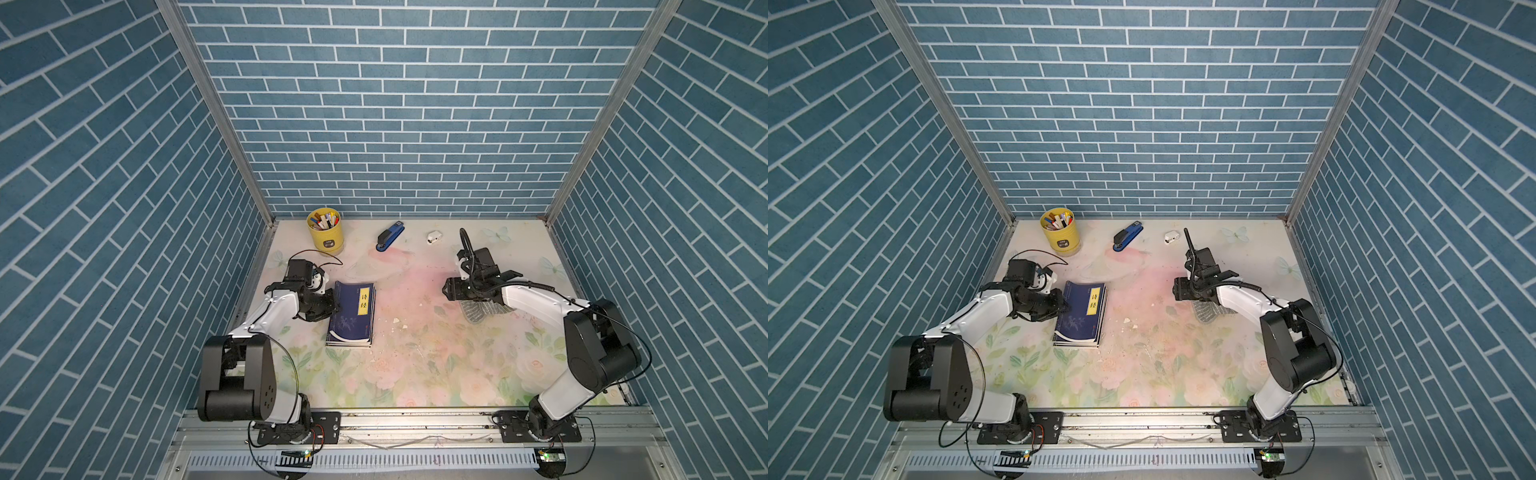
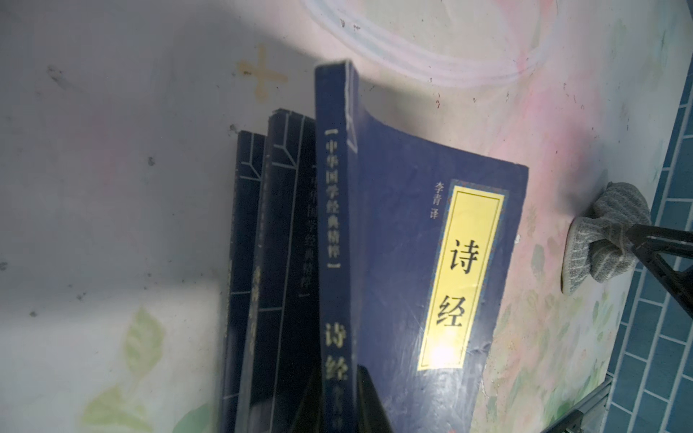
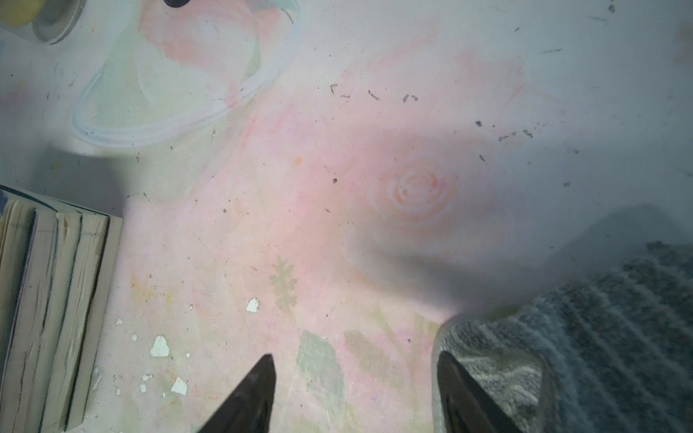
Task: Wipe the cover of the book
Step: Place the book on the book.
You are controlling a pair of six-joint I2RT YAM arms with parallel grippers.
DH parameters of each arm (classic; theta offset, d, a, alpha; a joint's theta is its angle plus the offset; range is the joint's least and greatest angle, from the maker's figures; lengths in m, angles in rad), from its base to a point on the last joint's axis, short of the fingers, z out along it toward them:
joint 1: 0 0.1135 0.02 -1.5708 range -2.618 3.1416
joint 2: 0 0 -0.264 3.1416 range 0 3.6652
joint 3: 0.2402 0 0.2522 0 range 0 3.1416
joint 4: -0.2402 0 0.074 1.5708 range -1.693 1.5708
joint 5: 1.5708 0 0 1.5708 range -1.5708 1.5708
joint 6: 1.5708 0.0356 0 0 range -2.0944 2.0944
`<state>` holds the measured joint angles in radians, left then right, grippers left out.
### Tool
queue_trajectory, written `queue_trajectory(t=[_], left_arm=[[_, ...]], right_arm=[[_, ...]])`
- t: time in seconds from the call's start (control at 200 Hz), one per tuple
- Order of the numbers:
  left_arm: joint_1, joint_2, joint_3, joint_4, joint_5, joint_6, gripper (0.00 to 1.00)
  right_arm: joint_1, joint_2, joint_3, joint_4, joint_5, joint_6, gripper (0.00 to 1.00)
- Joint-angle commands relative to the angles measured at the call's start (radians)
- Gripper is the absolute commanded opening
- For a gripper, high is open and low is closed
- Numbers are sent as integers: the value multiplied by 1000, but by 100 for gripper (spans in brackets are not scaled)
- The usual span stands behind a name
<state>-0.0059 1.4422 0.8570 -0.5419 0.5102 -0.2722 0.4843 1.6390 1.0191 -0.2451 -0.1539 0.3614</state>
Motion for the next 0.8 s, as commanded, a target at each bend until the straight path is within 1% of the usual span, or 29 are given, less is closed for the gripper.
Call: queue_trajectory(t=[0.0,0.265,0.355,0.48,0.525,0.675,0.795], left_arm=[[-15,26,7,-42,-35,19,10],[-26,28,8,-43,-35,19,15],[-26,29,12,-46,-44,19,21],[-26,23,19,-53,-69,19,36],[-26,21,19,-54,-73,17,39],[-26,20,23,-56,-87,17,45],[-26,20,34,-58,-104,16,47]], right_arm=[[-4,-3,-1,9,-8,-30,68],[-4,-4,1,7,-10,-29,69],[-4,-3,2,5,-9,-30,69],[-4,0,1,3,-11,-29,69],[-4,0,2,5,-11,-27,69],[-4,-3,-1,9,-4,-26,69],[-6,-3,1,7,-7,-25,69]])
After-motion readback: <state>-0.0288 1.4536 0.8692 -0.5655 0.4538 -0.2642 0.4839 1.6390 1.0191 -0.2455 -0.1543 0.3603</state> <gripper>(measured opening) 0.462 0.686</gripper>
